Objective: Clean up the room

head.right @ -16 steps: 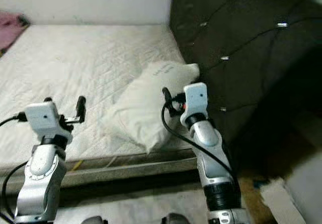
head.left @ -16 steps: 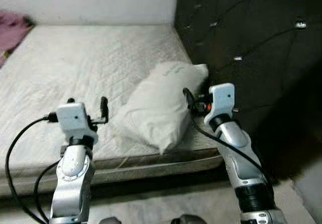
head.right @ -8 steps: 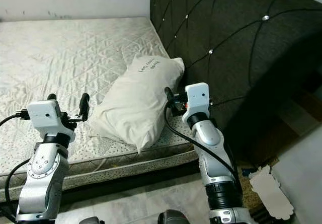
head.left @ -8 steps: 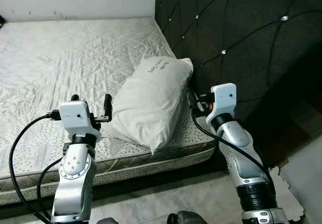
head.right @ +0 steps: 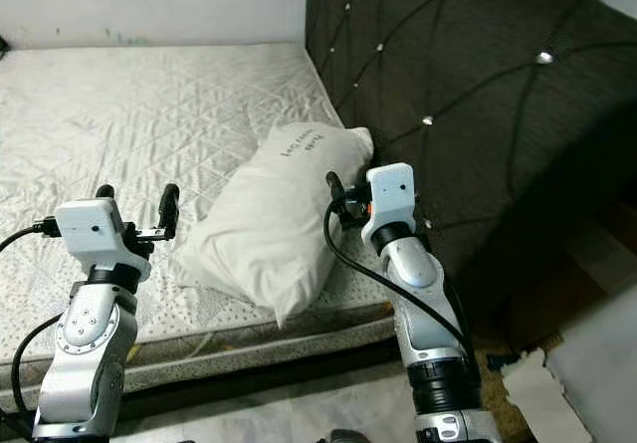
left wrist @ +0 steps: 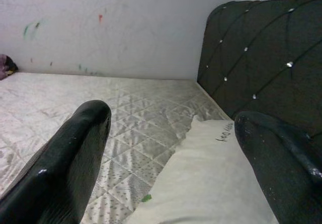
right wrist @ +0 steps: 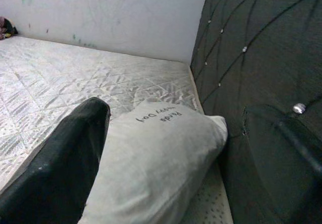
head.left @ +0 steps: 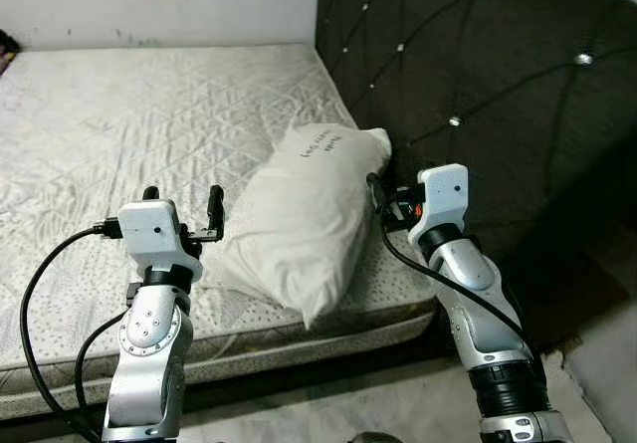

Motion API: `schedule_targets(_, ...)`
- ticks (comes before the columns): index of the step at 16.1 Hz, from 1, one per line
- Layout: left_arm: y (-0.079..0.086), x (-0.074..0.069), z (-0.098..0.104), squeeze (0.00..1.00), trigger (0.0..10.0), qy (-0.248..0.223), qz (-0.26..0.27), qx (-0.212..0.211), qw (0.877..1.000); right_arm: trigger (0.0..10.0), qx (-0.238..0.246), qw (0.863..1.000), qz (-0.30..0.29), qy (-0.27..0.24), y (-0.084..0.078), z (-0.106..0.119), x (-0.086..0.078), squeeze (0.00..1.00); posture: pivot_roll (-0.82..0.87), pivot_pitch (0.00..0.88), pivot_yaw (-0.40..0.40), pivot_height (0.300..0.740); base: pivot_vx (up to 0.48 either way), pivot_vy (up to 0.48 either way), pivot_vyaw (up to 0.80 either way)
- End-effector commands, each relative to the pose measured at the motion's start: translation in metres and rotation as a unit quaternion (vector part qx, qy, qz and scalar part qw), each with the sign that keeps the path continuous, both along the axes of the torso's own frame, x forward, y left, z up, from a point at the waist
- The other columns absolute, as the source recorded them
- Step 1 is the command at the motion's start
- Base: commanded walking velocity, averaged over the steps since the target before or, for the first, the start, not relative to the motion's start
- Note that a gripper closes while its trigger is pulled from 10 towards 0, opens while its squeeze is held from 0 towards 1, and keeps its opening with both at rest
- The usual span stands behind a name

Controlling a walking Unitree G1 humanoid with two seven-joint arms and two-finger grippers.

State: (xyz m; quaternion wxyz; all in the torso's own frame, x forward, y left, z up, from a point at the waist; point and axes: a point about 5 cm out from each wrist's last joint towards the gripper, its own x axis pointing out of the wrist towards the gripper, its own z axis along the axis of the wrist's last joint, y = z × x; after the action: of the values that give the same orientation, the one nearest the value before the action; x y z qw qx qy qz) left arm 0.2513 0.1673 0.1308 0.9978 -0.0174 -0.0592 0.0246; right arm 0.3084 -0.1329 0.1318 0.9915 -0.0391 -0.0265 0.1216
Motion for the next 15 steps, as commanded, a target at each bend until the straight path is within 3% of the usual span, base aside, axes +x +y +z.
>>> schedule_targets(1,-0.0008,-0.0003,0.0003,0.00,10.0,-0.001,-0.006,0.000,1.000,10.0,-0.005,1.000,0.003,-0.010,0.0000,0.0046,0.0026,0.00,-0.08,0.000,-0.051,0.740,0.349,0.000,0.00)
schedule_targets(9,-0.0012,-0.0009,0.0001,0.00,10.0,-0.001,-0.007,0.000,1.000,10.0,-0.008,1.000,0.001,-0.018,0.0000,0.0074,0.0025,0.00,-0.08,0.000,-0.051,0.740,0.353,0.000,0.00)
schedule_targets(15,0.0042,-0.0014,-0.0045,0.00,10.0,0.019,0.033,0.008,0.999,10.0,-0.011,1.000,0.001,-0.016,-0.0012,0.0057,0.0017,0.00,-0.08,0.000,-0.056,0.740,0.000,0.000,0.00)
